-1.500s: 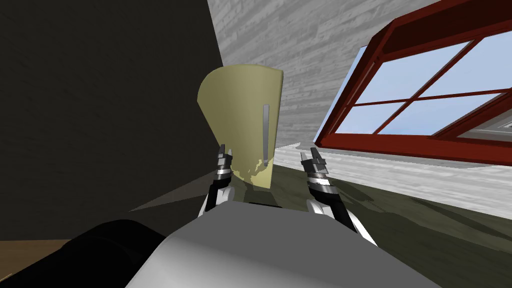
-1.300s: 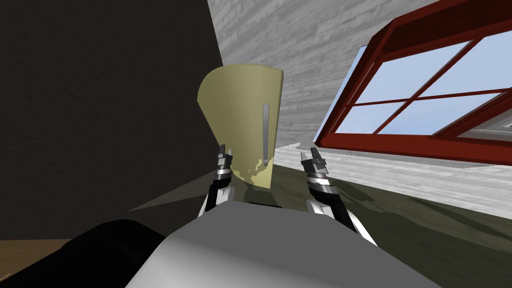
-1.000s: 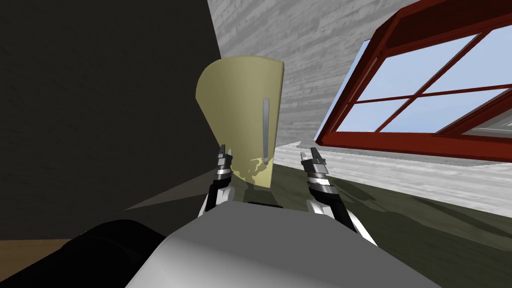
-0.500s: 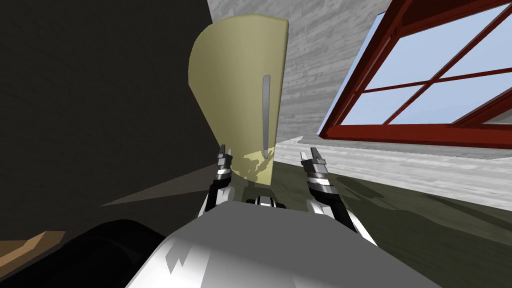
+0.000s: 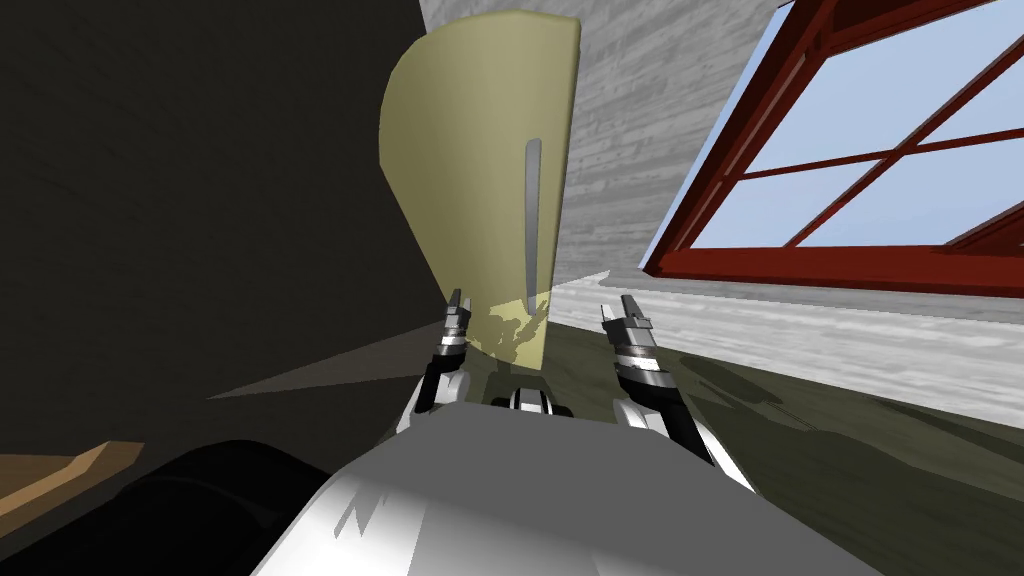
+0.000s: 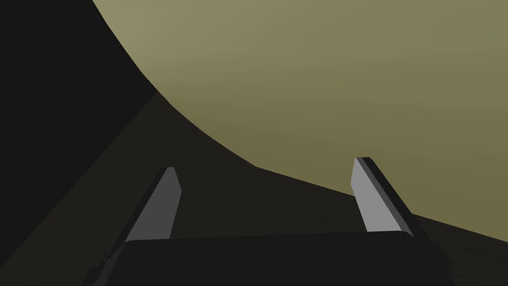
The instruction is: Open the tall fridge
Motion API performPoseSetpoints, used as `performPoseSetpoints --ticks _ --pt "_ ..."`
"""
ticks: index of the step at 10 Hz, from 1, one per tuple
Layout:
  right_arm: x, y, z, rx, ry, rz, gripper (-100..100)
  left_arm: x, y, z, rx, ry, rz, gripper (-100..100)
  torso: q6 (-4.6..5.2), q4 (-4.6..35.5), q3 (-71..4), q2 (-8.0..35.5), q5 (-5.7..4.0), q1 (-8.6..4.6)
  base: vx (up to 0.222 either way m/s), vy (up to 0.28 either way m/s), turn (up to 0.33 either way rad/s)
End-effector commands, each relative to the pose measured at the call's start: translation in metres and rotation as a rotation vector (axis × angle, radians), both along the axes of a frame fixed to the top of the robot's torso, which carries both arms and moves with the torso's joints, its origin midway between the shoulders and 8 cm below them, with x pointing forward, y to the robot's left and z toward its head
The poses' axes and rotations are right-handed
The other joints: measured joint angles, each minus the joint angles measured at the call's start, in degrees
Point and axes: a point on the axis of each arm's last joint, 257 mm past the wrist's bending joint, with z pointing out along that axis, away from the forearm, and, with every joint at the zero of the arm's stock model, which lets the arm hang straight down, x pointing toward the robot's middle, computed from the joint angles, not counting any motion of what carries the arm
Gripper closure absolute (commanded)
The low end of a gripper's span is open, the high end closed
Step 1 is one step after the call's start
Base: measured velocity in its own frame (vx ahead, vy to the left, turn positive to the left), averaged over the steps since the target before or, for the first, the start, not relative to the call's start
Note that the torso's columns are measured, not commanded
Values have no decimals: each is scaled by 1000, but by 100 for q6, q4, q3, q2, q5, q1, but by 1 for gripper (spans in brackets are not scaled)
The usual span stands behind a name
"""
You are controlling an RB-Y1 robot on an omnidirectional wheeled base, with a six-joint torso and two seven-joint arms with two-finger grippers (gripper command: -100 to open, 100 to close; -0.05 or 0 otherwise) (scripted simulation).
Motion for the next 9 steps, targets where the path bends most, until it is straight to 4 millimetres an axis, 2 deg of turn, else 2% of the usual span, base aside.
performPoseSetpoints --ticks 1,9 --pt "0 0 0 0 0 0 0 21 -19 -14 55 38 -39 -100 0 1 1 2 -1 -5 -8 -95 125" --pt "0 0 0 0 0 0 0 83 -79 -48 174 122 -120 -100 0 1 1 2 0 -2 -4 -86 119"
